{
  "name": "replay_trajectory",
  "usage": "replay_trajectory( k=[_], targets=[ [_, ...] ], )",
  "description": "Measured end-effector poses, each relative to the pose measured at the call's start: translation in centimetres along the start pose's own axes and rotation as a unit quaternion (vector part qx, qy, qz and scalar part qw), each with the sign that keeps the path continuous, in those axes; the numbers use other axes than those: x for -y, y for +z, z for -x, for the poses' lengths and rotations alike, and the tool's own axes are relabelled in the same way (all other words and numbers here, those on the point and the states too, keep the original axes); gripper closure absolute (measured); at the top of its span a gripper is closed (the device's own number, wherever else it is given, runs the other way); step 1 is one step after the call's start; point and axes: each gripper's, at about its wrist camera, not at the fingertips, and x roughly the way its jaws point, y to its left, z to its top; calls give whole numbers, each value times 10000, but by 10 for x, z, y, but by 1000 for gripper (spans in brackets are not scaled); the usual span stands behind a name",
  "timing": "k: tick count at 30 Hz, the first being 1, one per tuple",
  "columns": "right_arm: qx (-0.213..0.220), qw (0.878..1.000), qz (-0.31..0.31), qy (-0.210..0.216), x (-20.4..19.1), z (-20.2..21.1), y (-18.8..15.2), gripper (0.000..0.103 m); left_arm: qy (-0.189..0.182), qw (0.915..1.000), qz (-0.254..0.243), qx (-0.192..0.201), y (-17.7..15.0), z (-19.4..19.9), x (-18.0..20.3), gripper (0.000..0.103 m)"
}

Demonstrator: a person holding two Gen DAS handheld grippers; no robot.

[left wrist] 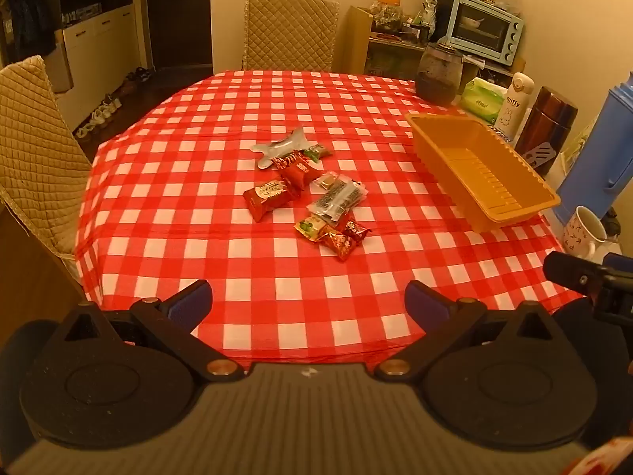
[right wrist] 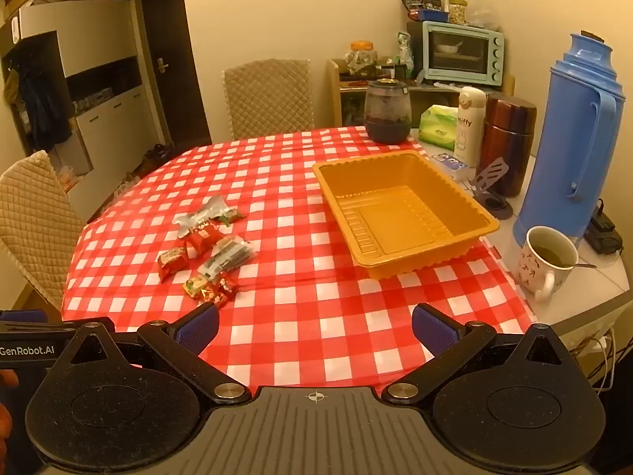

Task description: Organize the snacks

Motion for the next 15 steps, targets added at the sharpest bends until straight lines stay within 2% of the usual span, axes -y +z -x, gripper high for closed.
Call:
replay_trajectory(
  k=[15],
  targets=[
    [-34, 10000, -3, -9, -5, -10, -2, 0, -66, 9999, 11, 74, 2, 3, 1, 0]
  ],
)
